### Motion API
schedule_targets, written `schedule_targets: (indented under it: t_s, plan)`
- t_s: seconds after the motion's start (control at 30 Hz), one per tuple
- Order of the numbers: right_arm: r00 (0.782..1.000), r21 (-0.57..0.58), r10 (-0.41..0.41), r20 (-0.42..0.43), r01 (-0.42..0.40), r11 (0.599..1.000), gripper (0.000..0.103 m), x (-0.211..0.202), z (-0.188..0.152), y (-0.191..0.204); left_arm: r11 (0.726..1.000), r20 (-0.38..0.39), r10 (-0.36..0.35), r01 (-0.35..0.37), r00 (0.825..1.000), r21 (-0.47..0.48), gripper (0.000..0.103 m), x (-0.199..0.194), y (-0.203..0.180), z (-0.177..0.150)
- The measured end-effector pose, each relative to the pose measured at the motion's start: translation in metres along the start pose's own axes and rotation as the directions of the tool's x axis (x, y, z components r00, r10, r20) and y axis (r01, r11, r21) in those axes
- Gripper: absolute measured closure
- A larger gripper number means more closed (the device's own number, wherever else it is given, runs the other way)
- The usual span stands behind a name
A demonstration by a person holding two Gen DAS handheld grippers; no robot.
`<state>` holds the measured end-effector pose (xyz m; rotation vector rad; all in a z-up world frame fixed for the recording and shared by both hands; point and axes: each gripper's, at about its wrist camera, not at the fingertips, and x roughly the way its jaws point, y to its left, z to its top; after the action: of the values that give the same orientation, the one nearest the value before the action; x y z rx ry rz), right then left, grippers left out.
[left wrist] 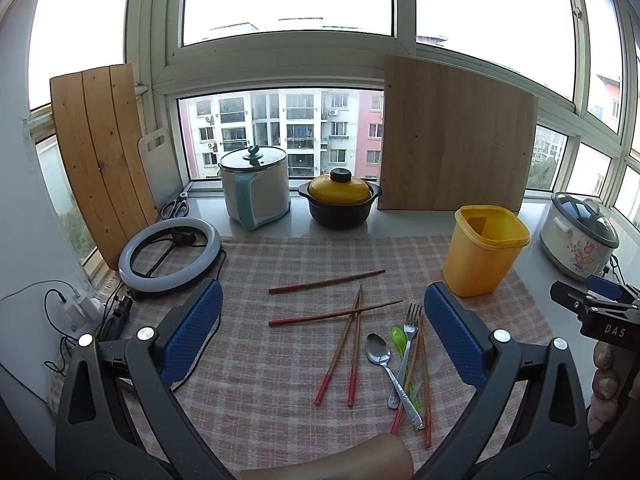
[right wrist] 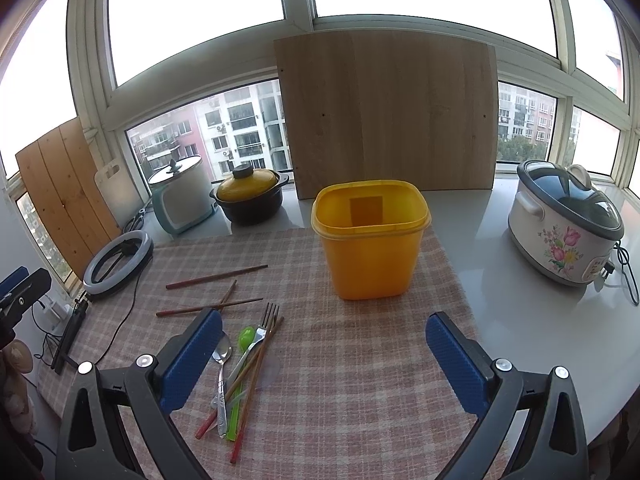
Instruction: Organize utensils
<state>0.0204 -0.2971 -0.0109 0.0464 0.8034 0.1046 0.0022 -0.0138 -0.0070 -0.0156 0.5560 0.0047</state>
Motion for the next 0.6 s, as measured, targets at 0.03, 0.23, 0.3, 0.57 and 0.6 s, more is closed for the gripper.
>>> schedule_targets:
  t_s: [0.03, 0.23, 0.3, 0.57, 0.6]
  plan:
    - [1.000, 0.000, 0.000, 0.000, 0.000, 1.000, 0.000, 0.0002, 0.0001, 0.0001, 1.000, 0.000, -0.001, 0.001, 1.000, -0.001, 0.001, 0.0000, -0.0002, -0.0001]
    - [1.000, 0.001, 0.007, -0.005, -0.007, 1.000, 0.000, 0.0033, 0.0000, 0.0000, 1.000, 0.000, 0.000, 0.000, 1.000, -0.002, 0.001, 0.0003, 0.0003, 0.0000]
    - [1.000, 0.002, 0.011, -0.009, -0.011, 1.000, 0.000, 0.0055, 0.0003, 0.0005, 1.000, -0.002, 0.000, 0.000, 1.000, -0.002, 0.001, 0.0004, -0.0018, -0.0006]
    - [1.000, -0.003, 0.014, -0.018, -0.014, 1.000, 0.000, 0.0092, -0.0005, 0.0045, 1.000, -0.006, -0.006, 0.006, 1.000, -0.003, 0.001, 0.0023, -0.0059, -0.0020]
    - [1.000, -0.002, 0.015, -0.019, -0.015, 1.000, 0.000, 0.0095, -0.0008, 0.0048, 1.000, -0.007, -0.007, 0.007, 1.000, -0.001, 0.001, 0.0023, -0.0087, -0.0031]
